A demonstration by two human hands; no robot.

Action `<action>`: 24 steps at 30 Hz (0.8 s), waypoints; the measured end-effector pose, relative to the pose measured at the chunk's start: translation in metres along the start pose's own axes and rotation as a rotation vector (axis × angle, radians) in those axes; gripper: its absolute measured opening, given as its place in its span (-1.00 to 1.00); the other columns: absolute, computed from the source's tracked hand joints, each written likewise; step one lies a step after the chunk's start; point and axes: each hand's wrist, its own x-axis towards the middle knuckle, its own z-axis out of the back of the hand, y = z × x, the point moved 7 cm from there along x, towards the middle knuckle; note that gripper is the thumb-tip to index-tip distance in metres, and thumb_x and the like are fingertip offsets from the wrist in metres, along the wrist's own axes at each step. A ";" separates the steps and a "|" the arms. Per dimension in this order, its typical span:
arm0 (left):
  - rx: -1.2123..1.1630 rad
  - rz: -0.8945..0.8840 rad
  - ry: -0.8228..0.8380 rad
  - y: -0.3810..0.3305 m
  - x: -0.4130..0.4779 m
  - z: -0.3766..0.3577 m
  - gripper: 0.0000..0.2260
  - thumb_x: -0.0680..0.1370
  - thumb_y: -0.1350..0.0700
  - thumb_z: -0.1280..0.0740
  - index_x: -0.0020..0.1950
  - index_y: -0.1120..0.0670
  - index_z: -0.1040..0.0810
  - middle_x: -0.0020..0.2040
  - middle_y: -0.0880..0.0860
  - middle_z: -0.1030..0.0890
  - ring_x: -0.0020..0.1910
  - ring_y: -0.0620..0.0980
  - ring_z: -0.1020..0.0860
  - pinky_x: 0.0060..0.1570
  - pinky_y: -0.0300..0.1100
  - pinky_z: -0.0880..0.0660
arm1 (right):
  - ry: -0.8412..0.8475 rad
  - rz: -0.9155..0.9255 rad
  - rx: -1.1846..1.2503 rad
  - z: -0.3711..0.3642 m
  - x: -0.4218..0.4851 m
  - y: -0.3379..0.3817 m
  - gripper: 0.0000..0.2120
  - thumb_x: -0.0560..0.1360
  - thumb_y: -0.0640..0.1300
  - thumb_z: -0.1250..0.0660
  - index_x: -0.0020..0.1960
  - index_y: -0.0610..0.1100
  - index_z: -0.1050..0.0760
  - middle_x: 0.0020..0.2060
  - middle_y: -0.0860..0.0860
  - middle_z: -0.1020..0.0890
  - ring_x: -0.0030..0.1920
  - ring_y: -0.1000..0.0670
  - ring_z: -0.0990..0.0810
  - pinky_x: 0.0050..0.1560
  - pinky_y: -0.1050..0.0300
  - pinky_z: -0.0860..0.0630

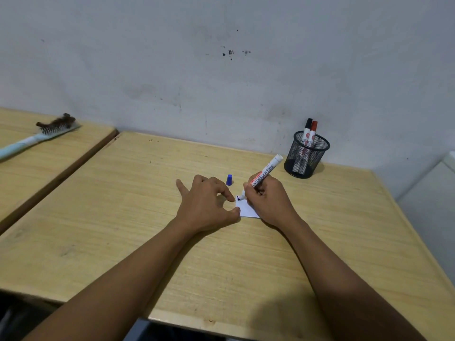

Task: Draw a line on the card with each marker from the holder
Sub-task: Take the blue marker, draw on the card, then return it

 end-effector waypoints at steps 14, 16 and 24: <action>-0.057 0.021 -0.004 0.000 -0.002 0.001 -0.73 0.26 -0.25 -0.41 -0.14 -0.15 -0.55 -0.04 -0.28 -0.53 0.21 -0.15 -0.36 0.43 0.40 0.14 | -0.066 -0.054 0.514 0.030 0.009 0.005 -0.79 0.62 -0.17 -0.32 -0.02 -0.35 -0.54 -0.32 -0.19 -0.65 -0.40 -0.04 -0.56 -0.39 0.07 -0.51; -0.089 0.046 -0.030 0.000 -0.001 0.004 -0.69 0.30 -0.27 -0.37 -0.08 -0.15 -0.51 -0.14 -0.27 -0.54 0.13 -0.18 -0.39 0.43 0.36 0.07 | -0.090 -0.019 0.541 0.041 0.013 0.017 -0.79 0.62 -0.18 -0.32 -0.02 -0.35 -0.56 -0.29 -0.21 -0.66 -0.39 -0.03 -0.58 -0.36 0.12 -0.53; -0.093 0.221 -0.027 -0.005 0.029 0.019 -0.72 0.50 -0.17 -0.29 0.16 -0.13 -0.52 -0.24 -0.14 -0.63 -0.01 -0.08 -0.59 0.10 0.00 -0.16 | -0.154 -0.018 0.472 0.059 0.007 0.024 -0.78 0.60 -0.13 -0.33 -0.04 -0.30 -0.60 -0.31 -0.12 -0.66 -0.40 0.00 -0.53 -0.40 0.17 -0.45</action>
